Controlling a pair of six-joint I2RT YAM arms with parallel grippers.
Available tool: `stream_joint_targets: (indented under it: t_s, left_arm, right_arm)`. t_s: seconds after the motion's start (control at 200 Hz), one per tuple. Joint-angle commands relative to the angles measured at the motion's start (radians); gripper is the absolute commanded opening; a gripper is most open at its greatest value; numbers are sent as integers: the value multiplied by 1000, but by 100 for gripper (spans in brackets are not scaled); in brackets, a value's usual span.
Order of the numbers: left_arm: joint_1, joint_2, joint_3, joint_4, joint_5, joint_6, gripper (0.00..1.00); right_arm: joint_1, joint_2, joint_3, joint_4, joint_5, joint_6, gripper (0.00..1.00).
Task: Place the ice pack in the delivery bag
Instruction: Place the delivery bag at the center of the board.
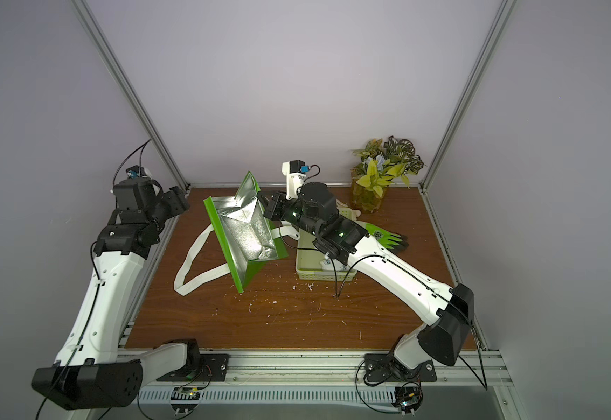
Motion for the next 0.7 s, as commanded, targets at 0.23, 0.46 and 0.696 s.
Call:
stream_joint_targets:
  t_s: [0.23,0.46,0.696]
  left_arm:
    - [8,6,119,-91,30,52,76]
    - [-127,4,167,-189,126,31,77]
    - [-133,-53,154,-237,295,-48,78]
  right_arm:
    - [-40,30,-156,157,-50,133,0]
    - [-81,50,-173,136,6,82,0]
    - [-89,105,-99,131,-15,41,0]
